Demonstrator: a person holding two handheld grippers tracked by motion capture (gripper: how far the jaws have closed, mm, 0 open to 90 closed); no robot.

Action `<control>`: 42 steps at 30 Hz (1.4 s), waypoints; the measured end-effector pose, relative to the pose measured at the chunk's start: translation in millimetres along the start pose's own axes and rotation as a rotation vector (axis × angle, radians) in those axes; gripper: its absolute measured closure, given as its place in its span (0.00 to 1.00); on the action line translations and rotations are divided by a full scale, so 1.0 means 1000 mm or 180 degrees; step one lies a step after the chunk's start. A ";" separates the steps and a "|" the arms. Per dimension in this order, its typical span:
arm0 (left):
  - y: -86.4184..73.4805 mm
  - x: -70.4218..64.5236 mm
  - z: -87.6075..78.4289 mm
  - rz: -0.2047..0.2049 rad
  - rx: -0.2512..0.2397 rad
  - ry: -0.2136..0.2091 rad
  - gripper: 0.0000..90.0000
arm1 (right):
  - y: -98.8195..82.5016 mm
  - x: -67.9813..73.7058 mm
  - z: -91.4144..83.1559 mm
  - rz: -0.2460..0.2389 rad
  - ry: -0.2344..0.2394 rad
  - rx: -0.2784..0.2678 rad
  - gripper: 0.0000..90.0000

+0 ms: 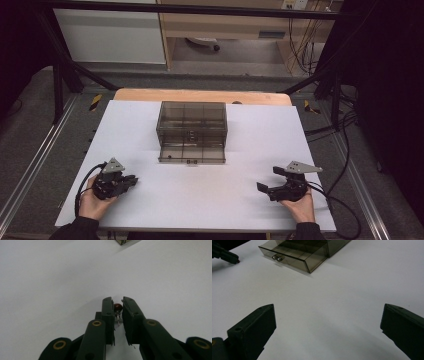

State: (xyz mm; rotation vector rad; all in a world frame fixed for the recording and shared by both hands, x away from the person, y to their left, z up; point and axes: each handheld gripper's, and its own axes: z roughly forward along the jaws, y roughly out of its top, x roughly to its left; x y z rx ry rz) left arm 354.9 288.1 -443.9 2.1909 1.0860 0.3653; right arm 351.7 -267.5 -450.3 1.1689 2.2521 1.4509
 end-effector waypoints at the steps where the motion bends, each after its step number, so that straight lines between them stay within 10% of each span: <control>1: 0.000 0.000 0.000 -0.0006 -0.0002 -0.0002 0.88 | 0.000 0.000 0.000 -0.0001 -0.0001 0.0000 0.01; 42: 0.019 0.000 -0.013 -0.0129 -0.0246 -0.0154 0.91 | 0.000 0.000 0.000 -0.0002 -0.0006 0.0009 0.01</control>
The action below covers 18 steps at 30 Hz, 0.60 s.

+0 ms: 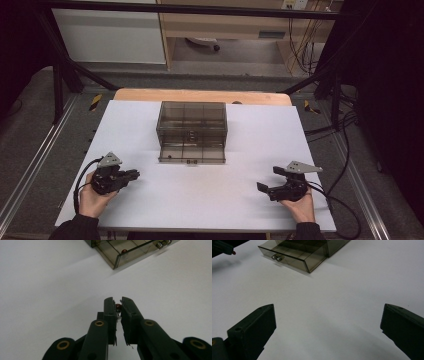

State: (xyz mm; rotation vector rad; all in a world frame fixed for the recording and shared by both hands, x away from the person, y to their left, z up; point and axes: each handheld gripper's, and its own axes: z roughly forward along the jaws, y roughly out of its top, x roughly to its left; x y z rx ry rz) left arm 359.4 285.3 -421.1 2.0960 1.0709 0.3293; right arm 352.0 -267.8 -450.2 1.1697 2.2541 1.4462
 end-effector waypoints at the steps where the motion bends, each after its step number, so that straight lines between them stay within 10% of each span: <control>1: 0.001 -0.001 0.000 -0.0011 -0.0016 -0.0002 0.91 | 0.000 0.000 0.000 0.0001 0.0000 0.0002 0.01; 18: 0.033 -0.017 0.001 0.0096 -0.0112 -0.0064 0.91 | 0.000 0.000 0.000 -0.0001 -0.0006 0.0001 0.01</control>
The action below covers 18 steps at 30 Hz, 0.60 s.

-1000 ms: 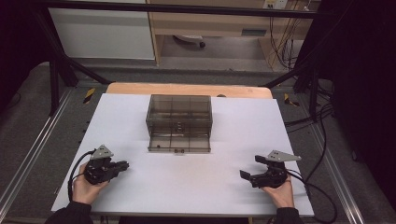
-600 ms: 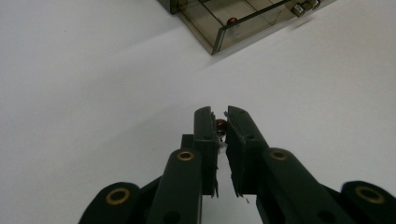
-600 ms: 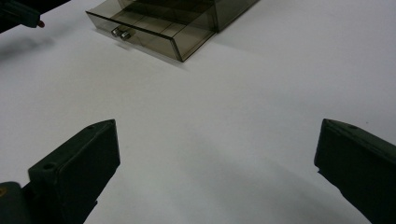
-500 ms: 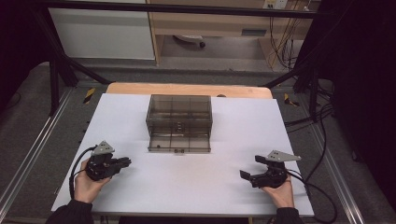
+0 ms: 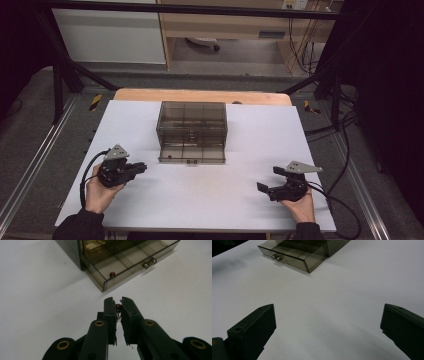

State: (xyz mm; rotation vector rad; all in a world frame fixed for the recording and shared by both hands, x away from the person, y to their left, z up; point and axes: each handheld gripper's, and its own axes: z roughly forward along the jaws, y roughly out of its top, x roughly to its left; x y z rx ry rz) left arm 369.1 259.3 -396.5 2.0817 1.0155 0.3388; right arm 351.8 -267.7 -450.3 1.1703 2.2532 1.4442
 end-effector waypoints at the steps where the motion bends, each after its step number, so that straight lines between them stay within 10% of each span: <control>1: 0.003 -0.001 0.001 0.0013 -0.0003 -0.0001 0.91 | 0.000 0.000 0.000 -0.0001 0.0002 0.0005 0.01; 18: 0.039 -0.012 0.016 0.0121 -0.0035 -0.0025 0.91 | 0.000 0.000 0.000 -0.0001 0.0003 0.0001 0.01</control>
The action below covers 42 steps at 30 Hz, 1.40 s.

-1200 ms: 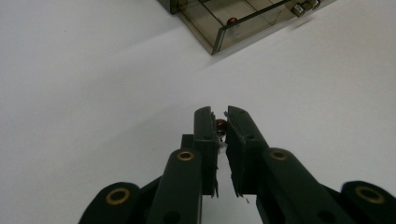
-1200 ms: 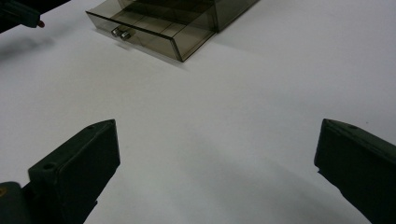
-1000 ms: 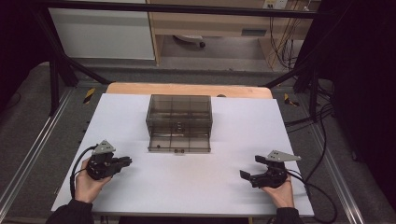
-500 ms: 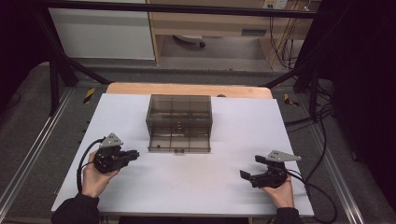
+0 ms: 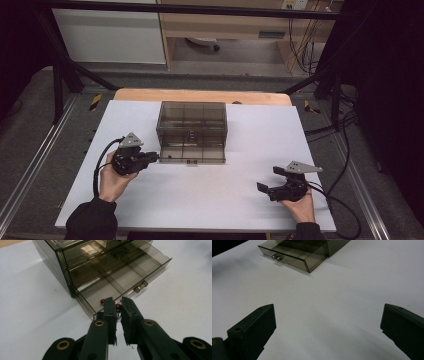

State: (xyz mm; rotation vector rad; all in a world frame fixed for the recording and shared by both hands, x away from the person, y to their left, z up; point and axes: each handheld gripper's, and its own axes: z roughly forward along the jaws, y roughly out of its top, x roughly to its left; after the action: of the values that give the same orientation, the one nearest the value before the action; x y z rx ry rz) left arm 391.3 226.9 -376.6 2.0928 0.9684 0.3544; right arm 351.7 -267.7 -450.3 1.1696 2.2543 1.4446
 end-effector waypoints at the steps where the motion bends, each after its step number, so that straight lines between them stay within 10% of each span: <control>1: 0.002 0.000 0.002 0.0004 0.0003 0.0009 0.91 | 0.000 0.000 0.000 0.0000 0.0000 0.0000 0.01; 42: 0.022 0.005 0.076 -0.0122 0.0153 0.0123 0.91 | 0.000 0.000 0.000 -0.0007 0.0000 0.0011 0.01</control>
State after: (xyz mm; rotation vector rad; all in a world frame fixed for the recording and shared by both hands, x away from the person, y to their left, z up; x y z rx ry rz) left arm 446.7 180.7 -409.6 2.1147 1.0479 0.3565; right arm 351.9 -267.6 -450.5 1.1678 2.2581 1.4406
